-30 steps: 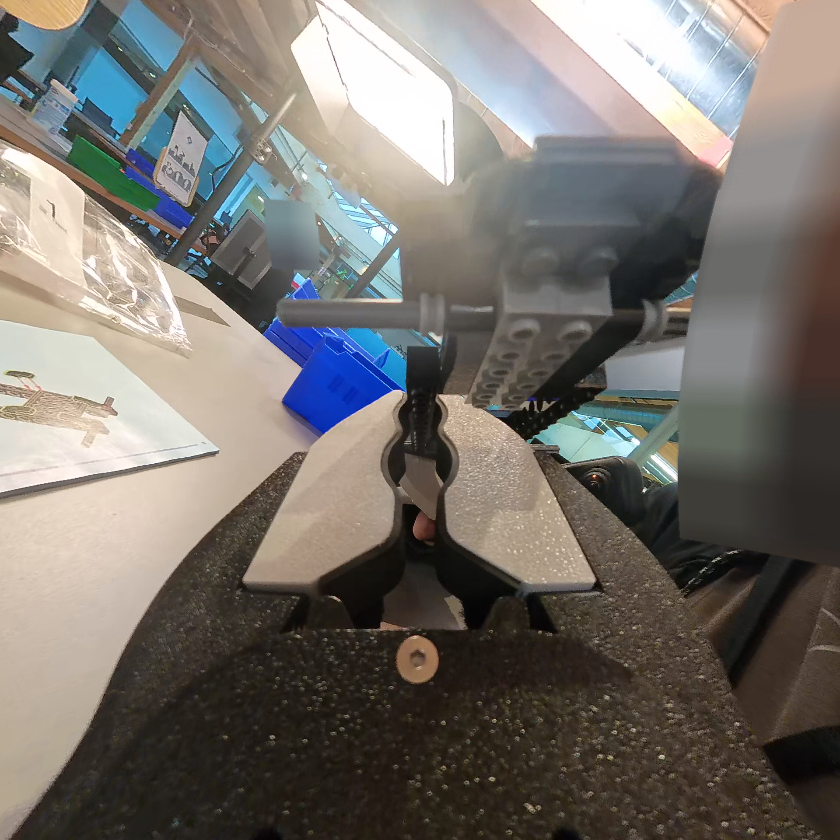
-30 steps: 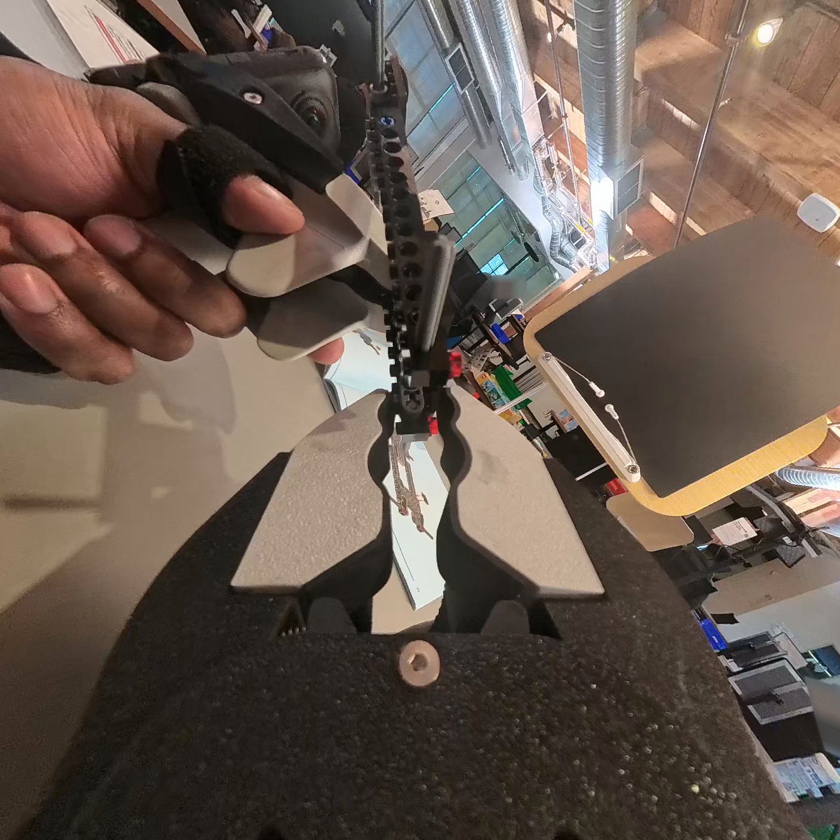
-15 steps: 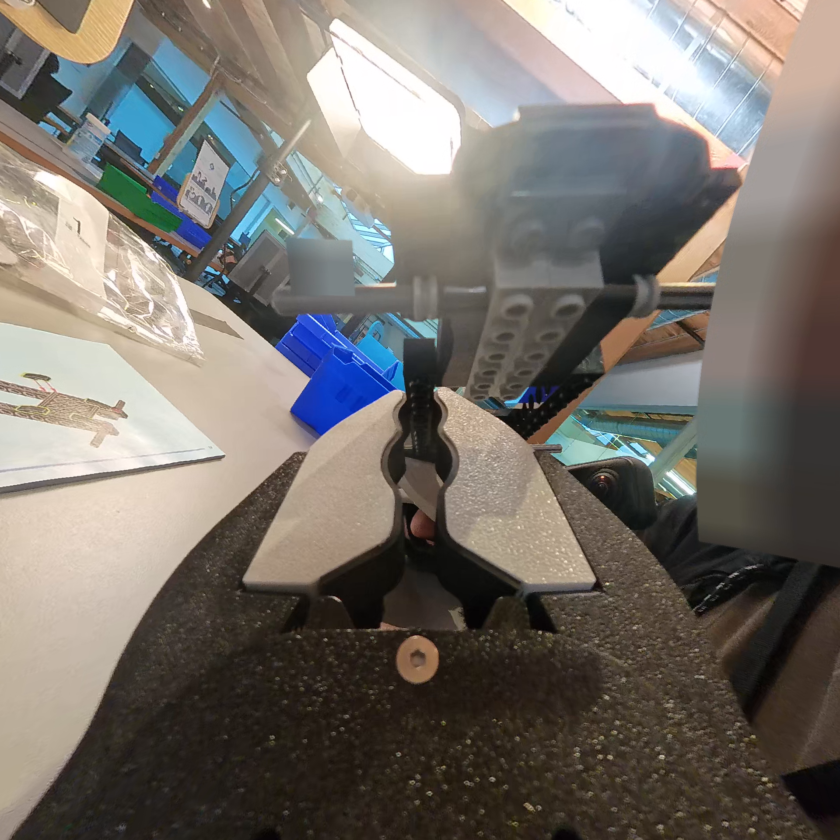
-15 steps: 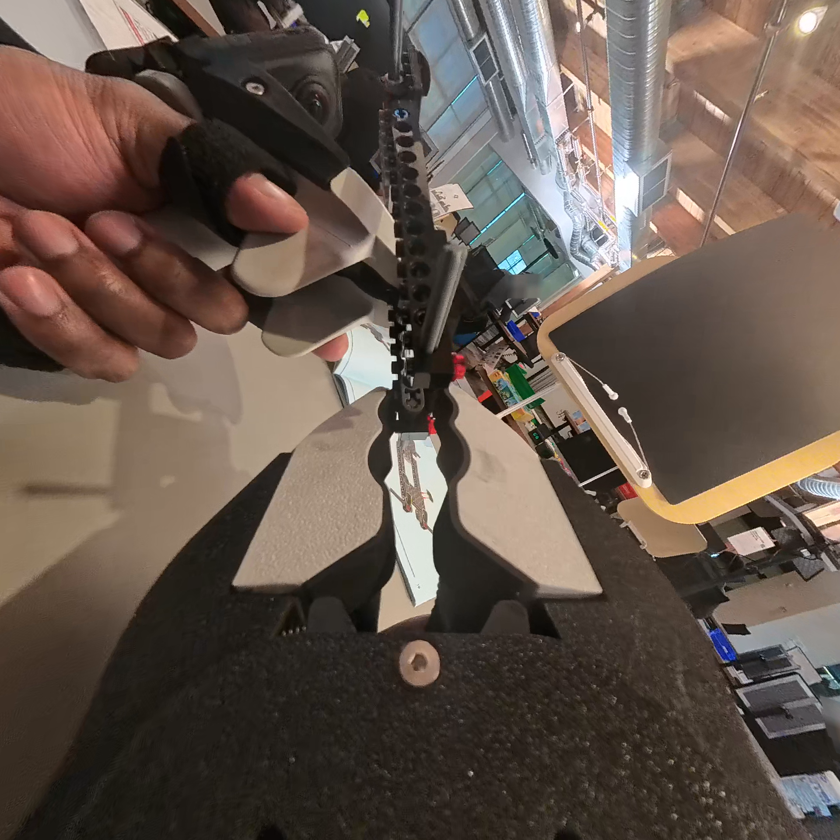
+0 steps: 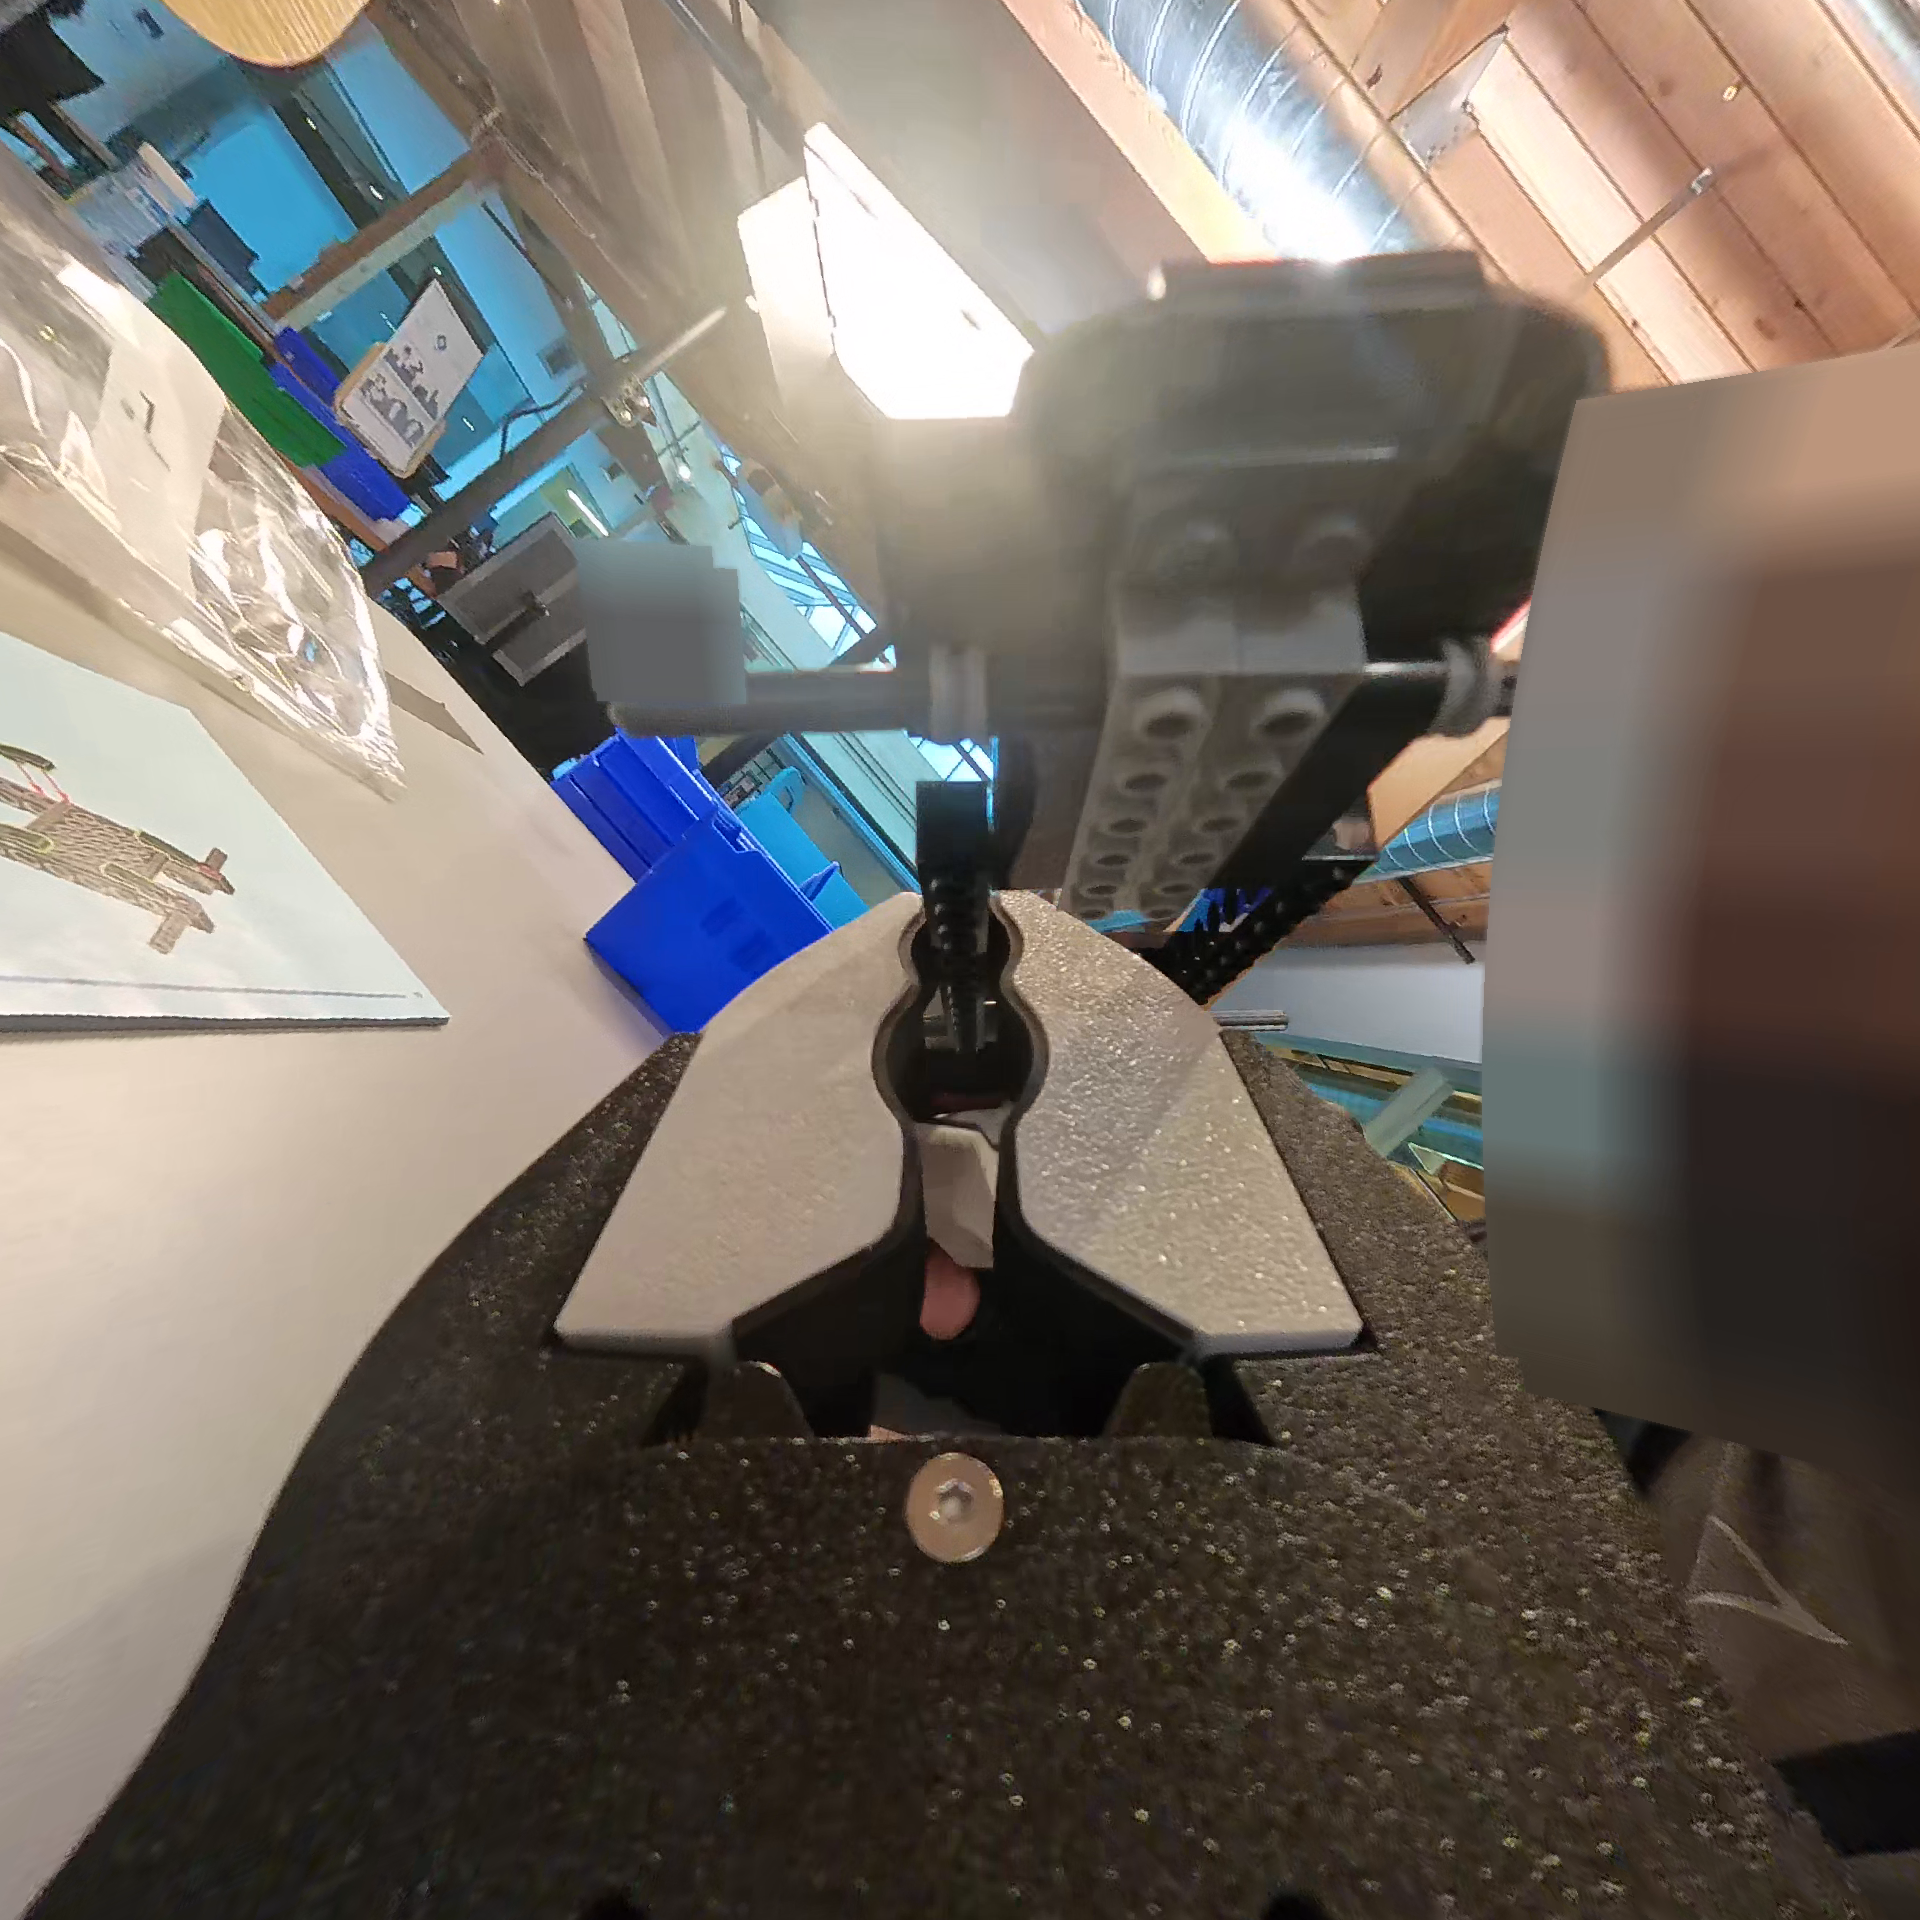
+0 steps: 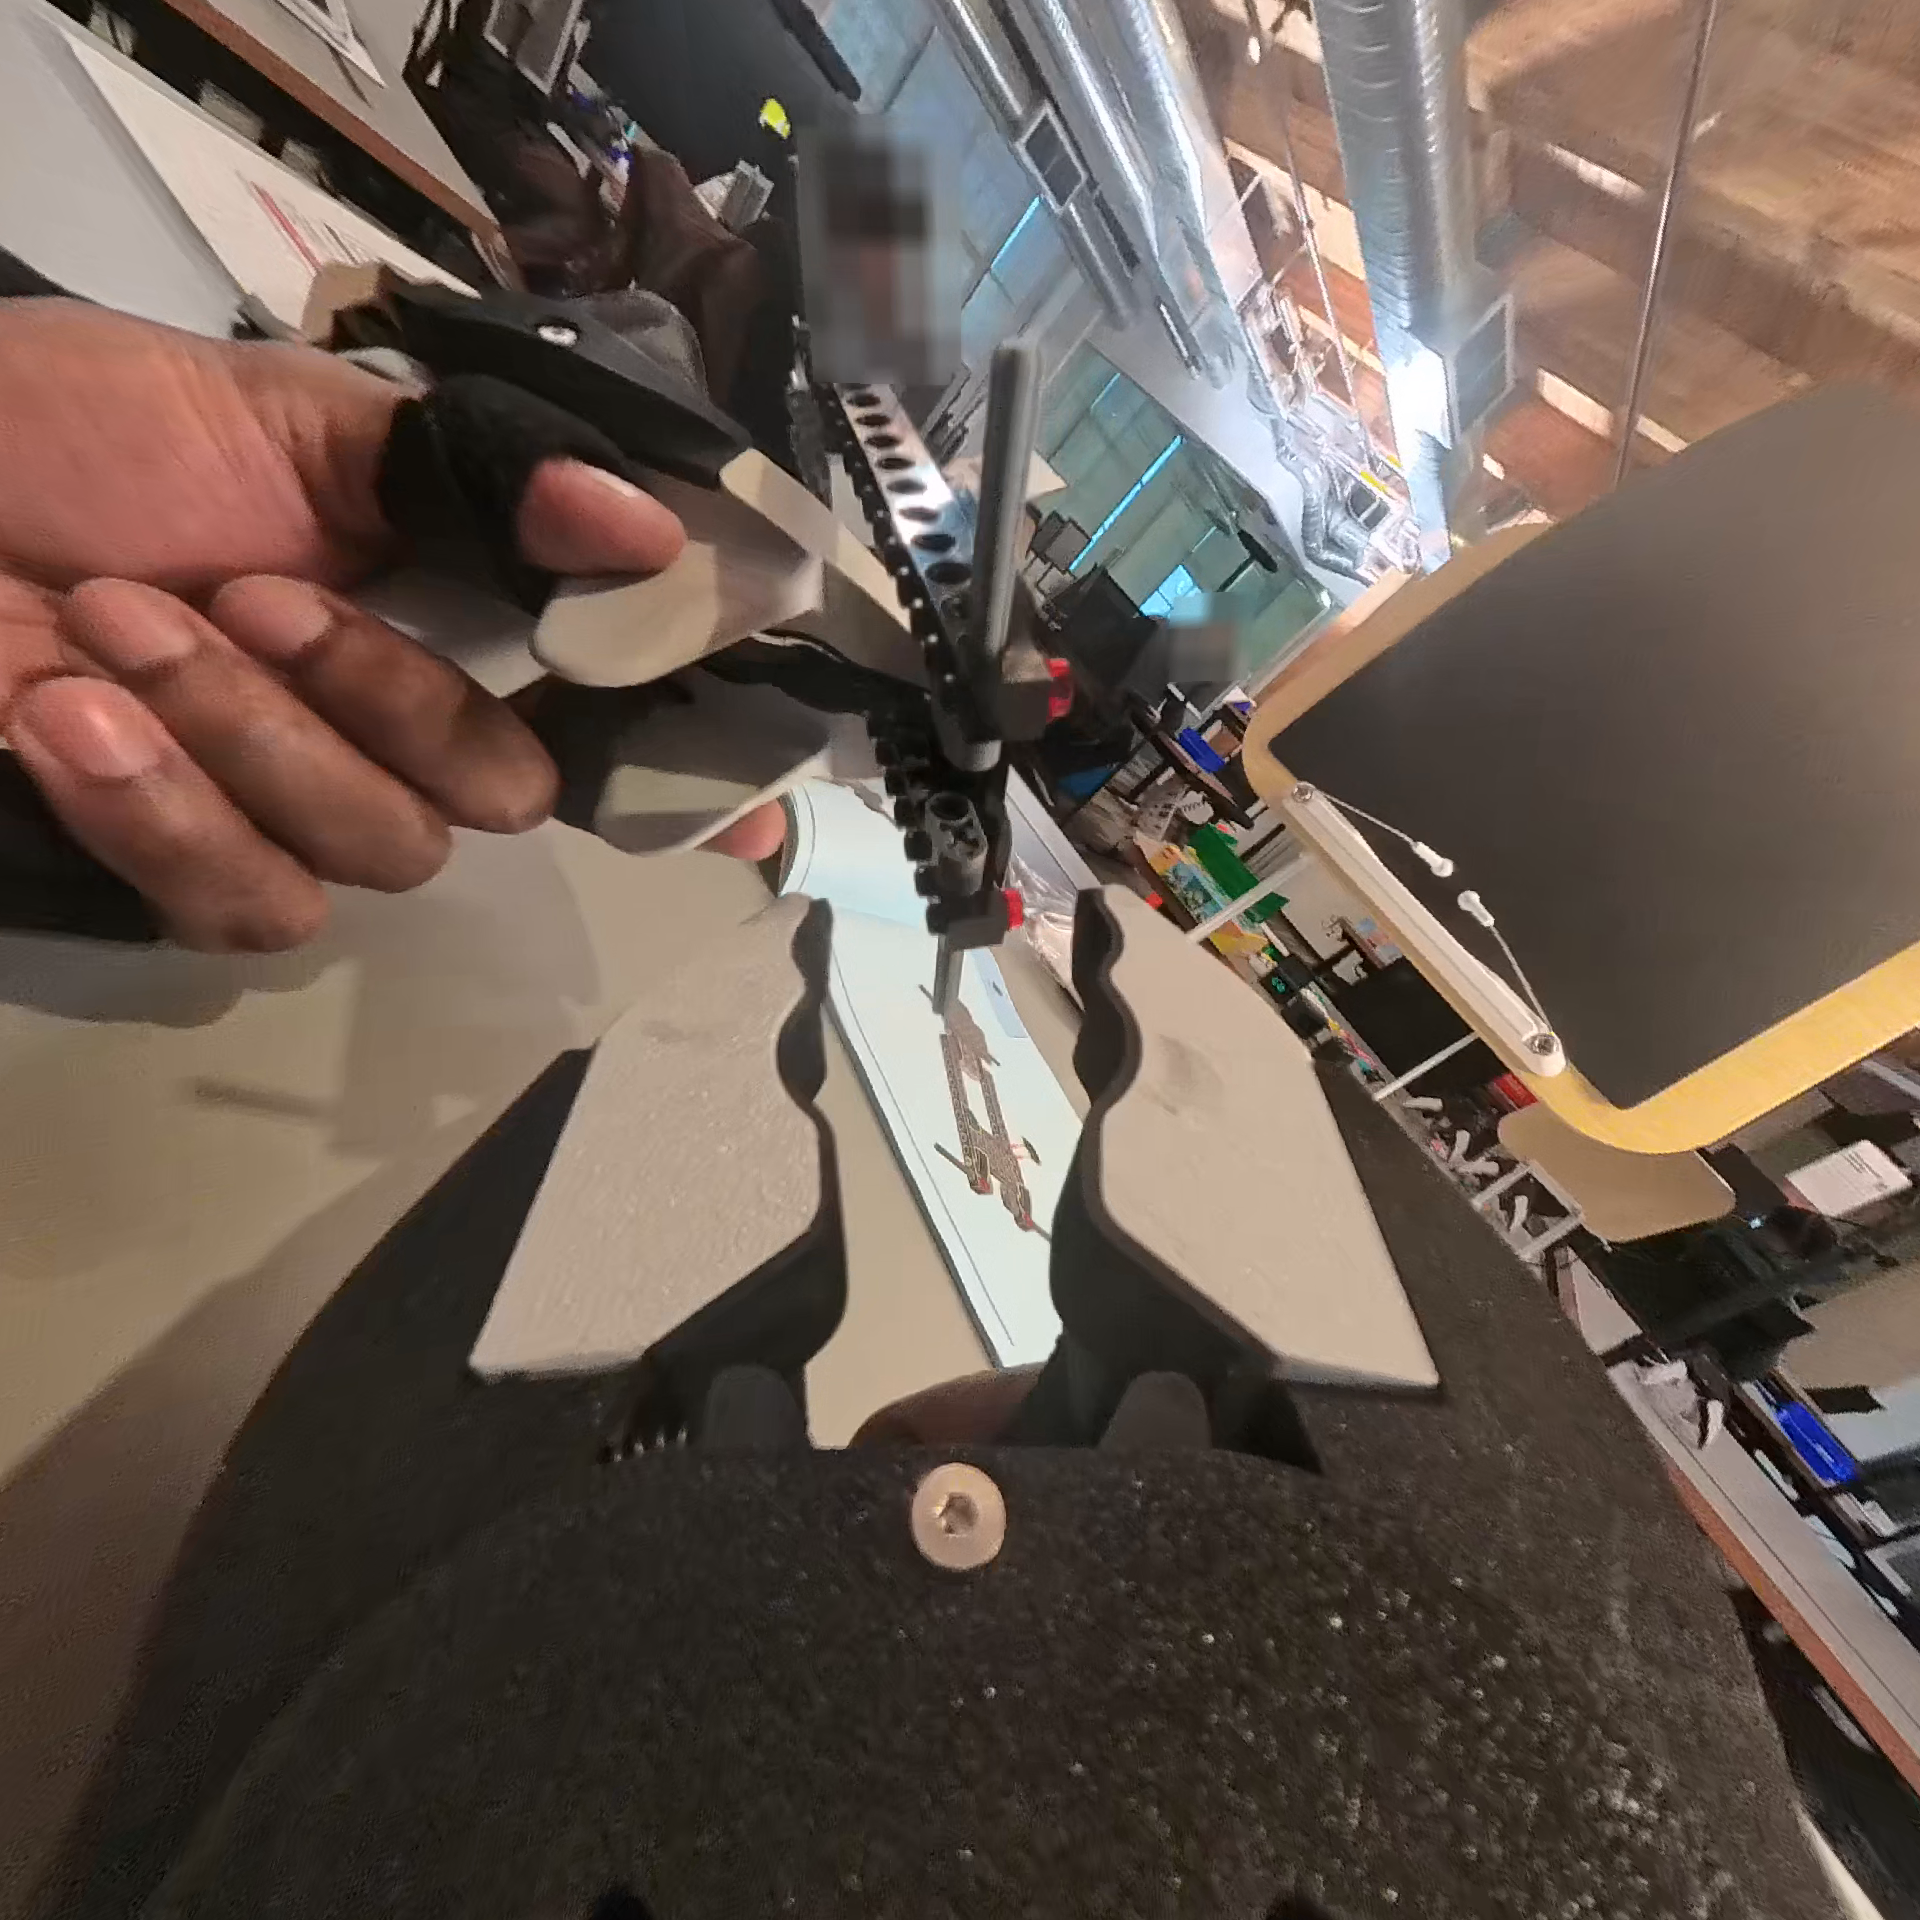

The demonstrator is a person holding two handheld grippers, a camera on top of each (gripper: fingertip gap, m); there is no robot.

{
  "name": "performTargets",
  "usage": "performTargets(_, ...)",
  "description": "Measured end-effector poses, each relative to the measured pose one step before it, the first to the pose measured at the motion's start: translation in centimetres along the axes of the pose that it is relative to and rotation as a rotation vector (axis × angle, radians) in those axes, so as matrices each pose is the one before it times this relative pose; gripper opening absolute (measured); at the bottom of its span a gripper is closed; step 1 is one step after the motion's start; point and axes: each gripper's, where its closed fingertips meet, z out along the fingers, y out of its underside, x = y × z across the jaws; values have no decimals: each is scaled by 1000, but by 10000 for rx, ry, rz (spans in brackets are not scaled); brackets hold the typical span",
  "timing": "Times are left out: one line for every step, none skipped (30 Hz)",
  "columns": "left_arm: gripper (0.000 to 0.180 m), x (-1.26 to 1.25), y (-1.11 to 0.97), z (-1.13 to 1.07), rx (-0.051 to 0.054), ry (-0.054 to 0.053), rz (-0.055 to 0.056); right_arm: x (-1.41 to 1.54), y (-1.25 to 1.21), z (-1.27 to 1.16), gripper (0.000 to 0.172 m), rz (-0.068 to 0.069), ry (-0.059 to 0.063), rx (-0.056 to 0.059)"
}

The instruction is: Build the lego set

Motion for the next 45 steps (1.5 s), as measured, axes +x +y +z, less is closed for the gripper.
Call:
performTargets(8,52,143,61,-80,30,-20,70,-246,-82,42,30,24,157)
performTargets(8,41,161,53,-79,31,-52,136,-278,-97,38,44,59,169)
performTargets(8,45,151,51,-74,38,-63,165,-254,-100,34,43,78,149)
performTargets(8,22,167,73,-93,23,-57,86,-212,-80,30,31,32,127)
performTargets(8,42,154,69,-82,29,-44,8,-136,-58,28,13,-7,75)
performTargets(8,53,87,53,-39,45,-41,-91,-60,-29,24,-8,-60,41)
performTargets(8,-13,66,19,-26,4,-49,-147,-24,-25,21,-30,-74,20)
performTargets(8,-22,29,20,-20,-5,-37,-99,-31,-13,20,-48,-21,23)
performTargets(8,-8,10,-4,-10,-3,-18,-75,-36,-17,20,-40,-24,29)
performTargets(8,-4,-15,-12,17,-12,10,-79,-20,-10,19,25,-89,19)
performTargets(8,27,-1,-8,22,-3,19,-84,-25,1,18,92,-135,31)
performTargets(8,21,-14,-12,38,-11,34,-30,-14,7,18,96,-117,23)
performTargets(8,0,0,-19,47,-29,26,0,9,5,18,51,-75,-1)
performTargets(8,8,-9,-9,40,-8,4,15,-1,-3,18,1,-49,-8)
performTargets(8,2,-8,-14,48,-19,-5,7,21,16,18,-23,-24,-41)
performTargets(8,-33,-31,-24,54,-26,-11,-8,23,6,18,-24,-11,-63)
performTargets(8,12,-3,-28,46,11,-28,-28,-12,10,18,-11,-23,-44)
performTargets(8,0,-11,-25,55,-8,-21,-6,-22,1,18,-4,-45,-31)
performTargets(8,28,9,-10,45,-8,1,-11,-4,-19,18,3,-48,-13)
performTargets(8,-15,20,-9,39,-43,16,-15,35,-11,18,3,-40,-32)
performTargets(8,-36,5,-12,36,-38,-16,-18,51,-10,18,-29,-23,-55)
performTargets(8,-47,5,-13,18,-24,-43,-26,34,4,18,-43,-15,-51)
performTargets(8,-10,-6,-4,19,4,-22,-19,24,5,18,-31,-14,-44)
performTargets(8,-57,-41,-19,36,-46,-1,-6,61,41,18,-15,-1,-58)
performTargets(8,-66,-50,-8,32,-33,-24,-19,62,60,18,15,25,-56)
performTargets(8,-60,-38,-39,16,-10,-54,-47,37,69,18,80,24,-33)
performTargets(8,-59,-46,-53,37,-13,-41,-28,27,68,18,144,6,-30)
performTargets(8,-31,-47,-17,24,-24,-5,81,28,62,19,163,69,-14)
performTargets(8,-4,-52,-19,34,-38,35,197,31,40,21,128,170,7)
performTargets(8,-36,-60,-42,38,-26,-7,229,50,11,26,56,193,-8)
performTargets(8,3,-64,-61,45,20,-45,189,88,-5,33,11,137,-27)
performTargets(8,-38,-96,-56,40,4,-71,70,88,-40,37,3,35,-13)
performTargets(8,-51,-71,-49,18,-1,-62,-1,67,-77,37,-6,-29,15)
performTargets(8,0,-31,-30,2,18,-37,-44,52,-78,36,-31,-47,33)
performTargets(8,68,14,-6,-13,59,-11,-50,40,-62,34,-45,-25,17)
performTargets(8,93,39,6,-25,59,16,-55,-29,-48,31,-29,-26,45)
performTargets(8,54,66,21,-47,44,1,-114,-144,-58,29,-21,-53,103)
performTargets(8,49,66,34,-52,41,-15,-68,-192,-62,25,-46,-20,110)
performTargets(8,6,36,12,-35,23,-21,-44,-162,-55,21,-90,4,92)
performTargets(8,42,9,4,-6,33,-4,-83,-74,-37,20,-121,1,47)
performTargets(8,-14,6,5,-1,-16,9,-75,-3,-27,19,-118,6,15)
performTargets(8,10,31,1,-20,3,1,-55,-13,-52,19,-98,-3,28)
performTargets(8,34,16,20,-8,5,34,-51,-40,-53,18,-92,-33,39)
performTargets(8,23,24,25,-12,-18,59,-43,-55,-52,18,-86,-39,43)
performTargets(8,43,29,24,-1,-16,77,-28,-44,-37,17,-62,-45,33)
